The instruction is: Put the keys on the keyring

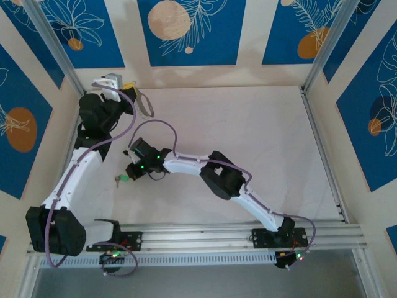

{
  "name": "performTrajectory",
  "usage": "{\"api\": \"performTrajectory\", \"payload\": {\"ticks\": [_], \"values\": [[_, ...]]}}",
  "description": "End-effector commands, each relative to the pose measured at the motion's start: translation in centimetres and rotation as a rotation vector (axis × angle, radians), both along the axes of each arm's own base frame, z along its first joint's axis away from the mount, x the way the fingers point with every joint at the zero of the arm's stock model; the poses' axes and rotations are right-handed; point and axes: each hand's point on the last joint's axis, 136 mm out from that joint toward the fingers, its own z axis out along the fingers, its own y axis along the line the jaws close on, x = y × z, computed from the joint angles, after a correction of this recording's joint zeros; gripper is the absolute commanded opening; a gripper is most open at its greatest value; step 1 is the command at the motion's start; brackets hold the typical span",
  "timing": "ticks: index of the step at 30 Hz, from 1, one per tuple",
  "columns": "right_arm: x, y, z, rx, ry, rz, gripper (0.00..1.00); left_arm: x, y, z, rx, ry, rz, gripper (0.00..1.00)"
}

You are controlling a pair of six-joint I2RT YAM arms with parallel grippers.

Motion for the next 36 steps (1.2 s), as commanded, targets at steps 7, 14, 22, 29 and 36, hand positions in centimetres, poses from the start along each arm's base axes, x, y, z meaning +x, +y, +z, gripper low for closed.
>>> {"api": "performTrajectory", "payload": {"ticks": [7, 14, 22, 29, 36], "values": [[0.9, -0.9, 4.0, 0.069, -0.031, -0.013, 0.00, -0.2, 0.0, 1.7, -0.018, -0.047, -0.022, 0.00], [-0.8, 1.5, 3.7, 0.062, -0.058, 0.084, 0.44, 0.1, -0.1, 2.1, -0.007, -0.043, -0.024, 0.00], [-2.2, 3.2, 2.0, 0.030, -0.058, 0.153, 0.45, 0.3, -0.1, 2.7, 0.006, -0.049, -0.024, 0.00], [-1.8, 2.9, -0.4, -0.075, -0.151, 0.148, 0.49, 0.3, 0.0, 2.9, 0.014, -0.048, -0.022, 0.00], [-0.7, 1.8, -3.1, -0.242, -0.280, 0.106, 0.47, 0.4, -0.1, 3.1, 0.004, -0.051, -0.024, 0.00]]}}
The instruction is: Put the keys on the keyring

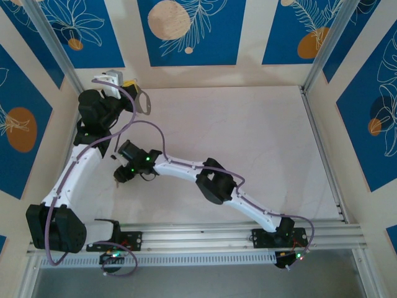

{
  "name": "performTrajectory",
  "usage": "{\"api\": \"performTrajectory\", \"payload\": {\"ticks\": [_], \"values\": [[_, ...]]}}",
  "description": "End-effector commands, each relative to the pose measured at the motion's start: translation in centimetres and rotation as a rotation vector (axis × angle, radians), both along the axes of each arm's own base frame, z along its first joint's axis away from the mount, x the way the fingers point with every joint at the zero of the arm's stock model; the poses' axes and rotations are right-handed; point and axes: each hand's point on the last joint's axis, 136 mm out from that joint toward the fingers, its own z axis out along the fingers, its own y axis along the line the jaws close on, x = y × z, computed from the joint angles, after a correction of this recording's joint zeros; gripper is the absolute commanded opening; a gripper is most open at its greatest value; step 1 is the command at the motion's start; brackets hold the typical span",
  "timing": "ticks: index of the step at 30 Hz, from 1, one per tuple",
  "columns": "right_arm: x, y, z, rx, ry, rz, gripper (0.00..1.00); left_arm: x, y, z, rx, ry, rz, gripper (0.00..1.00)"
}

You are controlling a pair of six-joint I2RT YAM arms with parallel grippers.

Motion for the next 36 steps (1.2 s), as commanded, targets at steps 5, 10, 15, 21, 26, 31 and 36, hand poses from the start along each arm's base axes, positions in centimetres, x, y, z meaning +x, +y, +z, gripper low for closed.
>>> {"api": "performTrajectory", "payload": {"ticks": [5, 10, 15, 21, 26, 31, 36], "values": [[1.3, -3.3, -4.3, -0.240, -0.149, -0.082, 0.33, 0.1, 0.3, 2.4, 0.000, -0.057, -0.007, 0.00], [2.3, -4.5, -4.0, -0.270, -0.183, -0.129, 0.19, -0.1, 0.3, 2.5, 0.005, -0.060, -0.008, 0.00], [3.2, -6.4, -3.5, -0.268, -0.180, -0.178, 0.13, -0.2, 0.2, 2.4, 0.008, -0.057, -0.015, 0.00], [4.1, -9.7, -3.4, -0.278, -0.165, -0.230, 0.12, -0.1, 0.0, 2.3, 0.007, -0.053, -0.025, 0.00], [4.9, -13.6, -3.5, -0.305, -0.151, -0.290, 0.09, -0.2, -0.2, 2.4, 0.000, -0.052, -0.036, 0.00], [5.2, -18.9, -3.5, -0.340, -0.130, -0.364, 0.07, -0.5, -0.6, 2.5, -0.019, -0.045, -0.062, 0.00], [4.7, -25.4, -3.4, -0.357, -0.087, -0.460, 0.07, -1.2, -1.1, 2.6, -0.044, -0.036, -0.087, 0.00]]}}
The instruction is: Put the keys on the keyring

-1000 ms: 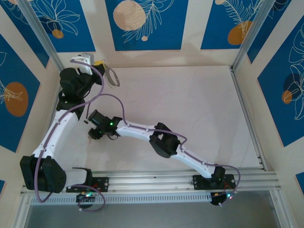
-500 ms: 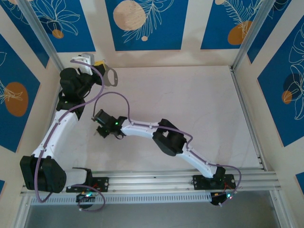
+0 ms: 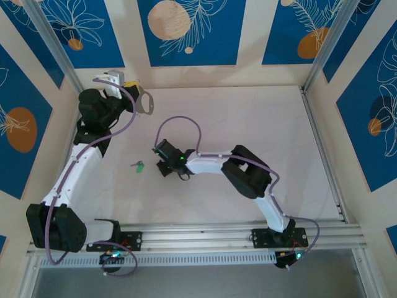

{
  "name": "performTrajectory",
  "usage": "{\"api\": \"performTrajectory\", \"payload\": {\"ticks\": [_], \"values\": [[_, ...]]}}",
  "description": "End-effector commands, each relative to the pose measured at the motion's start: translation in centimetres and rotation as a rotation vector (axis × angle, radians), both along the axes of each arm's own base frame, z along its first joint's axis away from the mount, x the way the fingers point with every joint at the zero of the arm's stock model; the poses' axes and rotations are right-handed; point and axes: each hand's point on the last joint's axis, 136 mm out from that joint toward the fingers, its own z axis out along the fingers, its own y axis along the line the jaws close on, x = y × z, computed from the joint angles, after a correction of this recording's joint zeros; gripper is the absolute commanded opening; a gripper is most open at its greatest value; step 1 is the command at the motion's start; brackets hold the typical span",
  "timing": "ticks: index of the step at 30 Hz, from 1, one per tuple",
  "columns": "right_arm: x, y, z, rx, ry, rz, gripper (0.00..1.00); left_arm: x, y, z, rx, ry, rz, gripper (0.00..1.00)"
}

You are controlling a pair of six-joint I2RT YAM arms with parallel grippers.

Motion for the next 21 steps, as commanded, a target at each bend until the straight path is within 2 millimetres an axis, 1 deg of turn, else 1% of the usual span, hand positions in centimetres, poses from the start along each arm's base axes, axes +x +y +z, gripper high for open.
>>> {"api": "performTrajectory", "payload": {"ticks": [1, 2, 3, 5, 6, 8, 12, 14, 18, 21], "values": [[-0.4, -6.6, -2.3, -0.093, 0.072, -0.121, 0.07, -1.0, -0.4, 2.9, -0.035, -0.059, -0.038, 0.00], [-0.6, -7.2, -2.0, -0.075, 0.083, -0.130, 0.08, -1.0, -0.6, 2.9, -0.035, -0.057, -0.046, 0.00], [-0.8, -7.4, -1.7, -0.062, 0.087, -0.131, 0.12, -1.0, -0.7, 2.9, -0.039, -0.056, -0.048, 0.00], [-1.0, -6.9, -0.7, -0.031, 0.082, -0.108, 0.20, -0.9, -0.8, 2.9, -0.046, -0.050, -0.052, 0.00], [-1.1, -6.1, -0.1, -0.013, 0.076, -0.088, 0.23, -0.7, -0.8, 2.9, -0.049, -0.047, -0.050, 0.00], [-1.1, -4.4, 0.8, 0.017, 0.069, -0.044, 0.27, -0.4, -0.7, 2.9, -0.054, -0.042, -0.041, 0.00], [-1.5, 0.2, 2.7, 0.064, 0.042, 0.059, 0.33, 0.5, -0.5, 2.8, -0.049, -0.027, -0.021, 0.00], [-1.6, 2.2, 3.3, 0.070, 0.031, 0.096, 0.36, 0.9, -0.4, 2.8, -0.045, -0.020, -0.014, 0.00], [-1.3, 5.9, 4.1, 0.079, 0.011, 0.156, 0.45, 1.8, -0.3, 3.0, -0.036, -0.013, -0.005, 0.00], [-0.9, 8.2, 4.2, 0.069, -0.009, 0.191, 0.50, 2.4, -0.3, 3.4, -0.031, -0.015, -0.001, 0.00]]}}
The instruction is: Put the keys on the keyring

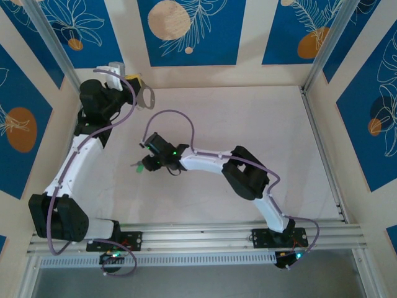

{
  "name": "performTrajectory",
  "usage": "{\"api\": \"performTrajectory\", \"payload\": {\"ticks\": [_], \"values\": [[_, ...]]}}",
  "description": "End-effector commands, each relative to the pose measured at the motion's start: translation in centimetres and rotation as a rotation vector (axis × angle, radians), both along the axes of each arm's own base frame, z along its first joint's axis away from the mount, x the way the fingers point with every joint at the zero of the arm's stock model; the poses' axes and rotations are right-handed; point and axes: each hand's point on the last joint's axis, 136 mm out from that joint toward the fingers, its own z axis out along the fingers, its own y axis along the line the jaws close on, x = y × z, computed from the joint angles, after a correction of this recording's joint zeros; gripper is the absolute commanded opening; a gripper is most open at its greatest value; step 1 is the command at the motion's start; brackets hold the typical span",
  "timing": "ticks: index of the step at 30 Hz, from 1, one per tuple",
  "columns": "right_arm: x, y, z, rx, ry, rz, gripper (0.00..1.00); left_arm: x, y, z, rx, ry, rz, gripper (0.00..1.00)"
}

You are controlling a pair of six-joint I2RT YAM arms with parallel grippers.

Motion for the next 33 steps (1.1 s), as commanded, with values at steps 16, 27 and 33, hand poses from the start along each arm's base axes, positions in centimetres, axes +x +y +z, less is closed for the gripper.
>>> {"api": "performTrajectory", "payload": {"ticks": [16, 27, 33], "values": [[1.1, 5.6, -4.5, -0.163, -0.045, 0.148, 0.55, 1.0, 0.4, 3.7, 0.011, -0.060, 0.016, 0.00], [-0.1, 4.0, -6.1, -0.224, -0.035, 0.169, 0.53, 0.8, 0.3, 4.1, -0.001, -0.067, 0.004, 0.00], [-0.4, 0.9, -6.2, -0.251, -0.038, 0.135, 0.50, 0.5, 0.1, 3.9, -0.005, -0.061, -0.005, 0.00]]}}
